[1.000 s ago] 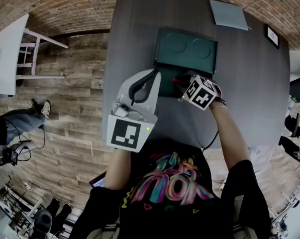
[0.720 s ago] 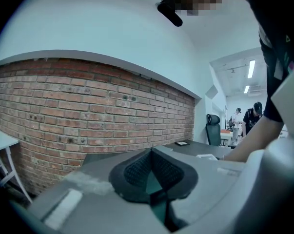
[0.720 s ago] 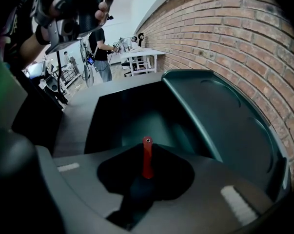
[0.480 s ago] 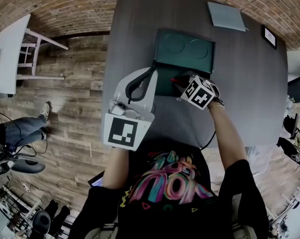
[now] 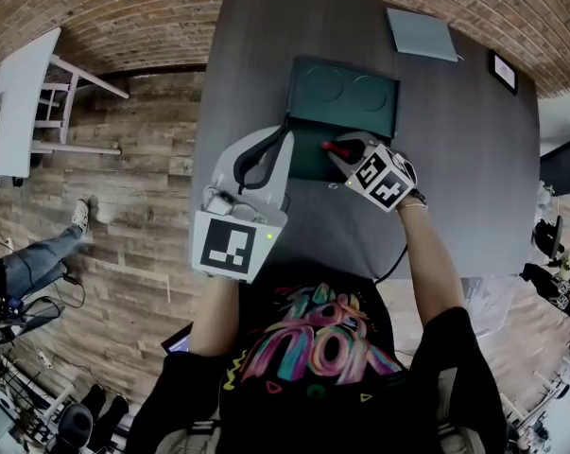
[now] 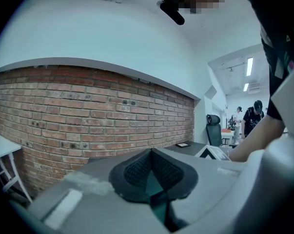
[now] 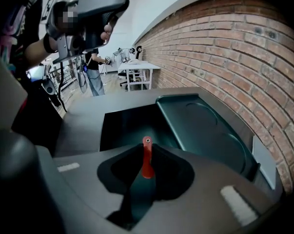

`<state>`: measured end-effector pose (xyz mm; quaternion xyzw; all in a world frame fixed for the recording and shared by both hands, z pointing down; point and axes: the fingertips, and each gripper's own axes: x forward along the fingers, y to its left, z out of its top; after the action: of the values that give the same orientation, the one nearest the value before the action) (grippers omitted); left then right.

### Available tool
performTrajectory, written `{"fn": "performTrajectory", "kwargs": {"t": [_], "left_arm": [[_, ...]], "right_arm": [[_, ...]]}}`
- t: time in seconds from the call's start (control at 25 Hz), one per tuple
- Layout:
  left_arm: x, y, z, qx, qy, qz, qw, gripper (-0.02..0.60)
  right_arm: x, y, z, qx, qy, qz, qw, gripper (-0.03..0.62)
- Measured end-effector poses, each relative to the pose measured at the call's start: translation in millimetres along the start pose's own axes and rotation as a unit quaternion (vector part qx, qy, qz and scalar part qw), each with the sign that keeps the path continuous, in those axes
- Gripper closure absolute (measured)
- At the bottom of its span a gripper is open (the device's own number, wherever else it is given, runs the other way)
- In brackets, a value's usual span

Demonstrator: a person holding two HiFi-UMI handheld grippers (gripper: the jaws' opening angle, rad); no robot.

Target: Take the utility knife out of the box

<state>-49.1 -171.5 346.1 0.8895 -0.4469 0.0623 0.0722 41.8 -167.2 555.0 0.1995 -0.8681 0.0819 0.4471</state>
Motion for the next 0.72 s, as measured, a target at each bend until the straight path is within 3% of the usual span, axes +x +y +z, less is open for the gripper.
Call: {"fn": "performTrajectory", "kwargs": {"t": [0.4, 0.72], "left_arm": [[-7, -15, 11, 0.013, -0.011, -0.005, 0.9998, 0.580], [-19, -25, 20, 0.025, -0.020, -0.010, 0.9994, 0.580]], "right_arm": [[-50, -3, 23, 0.015, -0.081, -0.056, 0.995, 0.542], [-108, 0, 40, 0.046, -0.169, -0.113, 0.978, 0.542]]}}
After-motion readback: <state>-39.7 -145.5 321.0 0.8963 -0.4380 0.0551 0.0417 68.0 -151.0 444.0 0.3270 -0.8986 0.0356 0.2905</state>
